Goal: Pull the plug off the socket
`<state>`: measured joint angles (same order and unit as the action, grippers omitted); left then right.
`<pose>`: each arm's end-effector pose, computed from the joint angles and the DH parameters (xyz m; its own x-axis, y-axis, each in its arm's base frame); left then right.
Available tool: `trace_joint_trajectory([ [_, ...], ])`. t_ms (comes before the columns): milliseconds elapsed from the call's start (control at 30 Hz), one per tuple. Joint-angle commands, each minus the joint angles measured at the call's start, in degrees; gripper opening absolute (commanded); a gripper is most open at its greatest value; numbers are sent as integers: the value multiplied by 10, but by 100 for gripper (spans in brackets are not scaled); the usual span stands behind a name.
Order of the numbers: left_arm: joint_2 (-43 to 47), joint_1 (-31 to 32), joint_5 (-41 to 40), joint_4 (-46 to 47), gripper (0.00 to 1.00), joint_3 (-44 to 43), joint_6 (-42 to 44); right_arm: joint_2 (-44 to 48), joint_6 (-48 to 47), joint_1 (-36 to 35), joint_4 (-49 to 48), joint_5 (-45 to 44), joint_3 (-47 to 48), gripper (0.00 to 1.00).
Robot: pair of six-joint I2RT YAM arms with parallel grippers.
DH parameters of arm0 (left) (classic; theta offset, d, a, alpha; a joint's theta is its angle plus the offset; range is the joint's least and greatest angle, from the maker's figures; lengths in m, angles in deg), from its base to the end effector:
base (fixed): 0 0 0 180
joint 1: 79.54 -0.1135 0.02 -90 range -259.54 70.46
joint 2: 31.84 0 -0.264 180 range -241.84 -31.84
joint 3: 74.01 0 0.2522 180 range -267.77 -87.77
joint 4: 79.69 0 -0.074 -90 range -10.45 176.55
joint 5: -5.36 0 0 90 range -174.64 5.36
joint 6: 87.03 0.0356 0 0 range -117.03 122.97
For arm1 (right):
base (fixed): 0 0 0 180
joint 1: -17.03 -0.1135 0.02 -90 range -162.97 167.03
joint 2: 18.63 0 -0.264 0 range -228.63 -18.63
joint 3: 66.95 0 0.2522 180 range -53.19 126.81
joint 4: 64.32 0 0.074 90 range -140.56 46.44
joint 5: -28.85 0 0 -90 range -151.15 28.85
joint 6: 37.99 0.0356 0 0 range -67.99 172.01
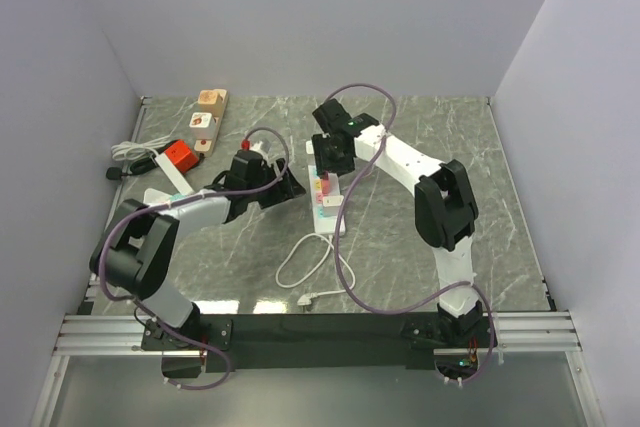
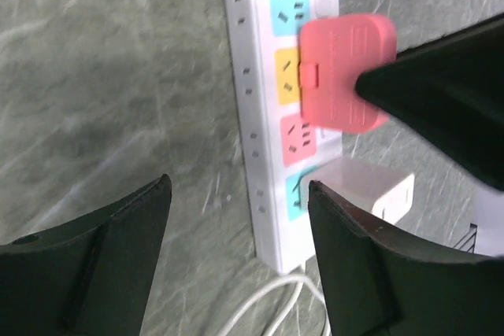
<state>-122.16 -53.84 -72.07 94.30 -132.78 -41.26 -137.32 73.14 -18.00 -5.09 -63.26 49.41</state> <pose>0.2873 -0.1469 0.1792 -0.7973 -0.3719 -0.4755 0.0315 0.7610 -0.6480 0.3700 0.2578 0.2385 -0.8732 -0.1722 -0.4559 -0.2621 0.9546 0.1415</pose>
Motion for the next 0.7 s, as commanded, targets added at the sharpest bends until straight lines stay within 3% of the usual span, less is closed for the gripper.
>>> trace_joint_trajectory([
  [0,-37,-1,27,41,74,-47,2,6,-5,-8,-5,1,5,54],
  [100,-83,-1,55,41,46,-87,9,5,-1,-13,-10,8,-3,45],
  [133,-93,-1,71,44,19,-96,9,4,0,-12,-10,10,-3,41],
  [167,-109,-1,79,47,1,-110,5,3,1,-13,-9,12,-3,38],
  [200,-114,-1,91,64,1,-112,-2,3,2,-12,-10,13,-3,33],
  [367,-143,-1,163,130,1,-114,-27,-5,6,-13,1,11,7,23],
  [500,-176,-1,213,168,1,-112,-56,-12,6,-13,8,9,14,22],
  [667,-194,2,211,174,1,-96,-65,-18,1,-12,7,9,11,32],
])
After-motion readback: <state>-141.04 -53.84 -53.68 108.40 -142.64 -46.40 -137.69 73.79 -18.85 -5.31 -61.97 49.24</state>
